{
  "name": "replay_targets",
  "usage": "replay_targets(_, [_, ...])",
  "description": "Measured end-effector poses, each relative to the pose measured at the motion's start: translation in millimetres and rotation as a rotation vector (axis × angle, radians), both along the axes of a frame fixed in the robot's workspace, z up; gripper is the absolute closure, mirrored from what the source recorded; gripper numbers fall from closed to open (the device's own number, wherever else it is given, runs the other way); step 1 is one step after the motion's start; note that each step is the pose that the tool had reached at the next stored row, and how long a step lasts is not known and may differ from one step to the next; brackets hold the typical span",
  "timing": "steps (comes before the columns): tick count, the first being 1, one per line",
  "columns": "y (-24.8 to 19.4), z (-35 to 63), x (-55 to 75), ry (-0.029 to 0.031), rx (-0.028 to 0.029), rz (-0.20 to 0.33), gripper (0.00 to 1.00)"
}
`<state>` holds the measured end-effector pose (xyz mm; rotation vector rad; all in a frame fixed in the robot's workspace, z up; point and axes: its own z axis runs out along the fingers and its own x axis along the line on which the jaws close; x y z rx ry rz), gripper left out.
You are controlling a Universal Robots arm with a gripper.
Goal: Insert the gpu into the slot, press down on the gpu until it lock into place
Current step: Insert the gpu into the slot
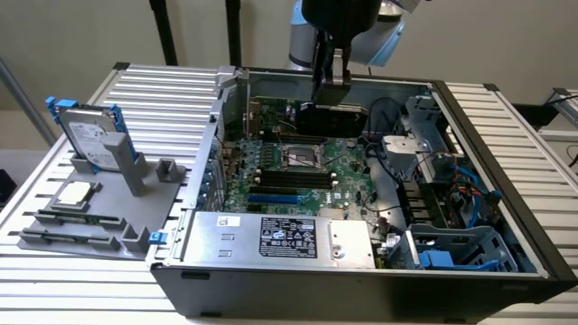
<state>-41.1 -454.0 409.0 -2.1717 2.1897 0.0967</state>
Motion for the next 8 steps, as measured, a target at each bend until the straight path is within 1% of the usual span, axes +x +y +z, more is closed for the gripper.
replay_targets(7, [0.0,0.0,0.0,0.0,0.0001,0.0,0.74])
replay_targets(8, [0.0,-0.5,-0.7,-0.001,0.0001,0.0,0.74])
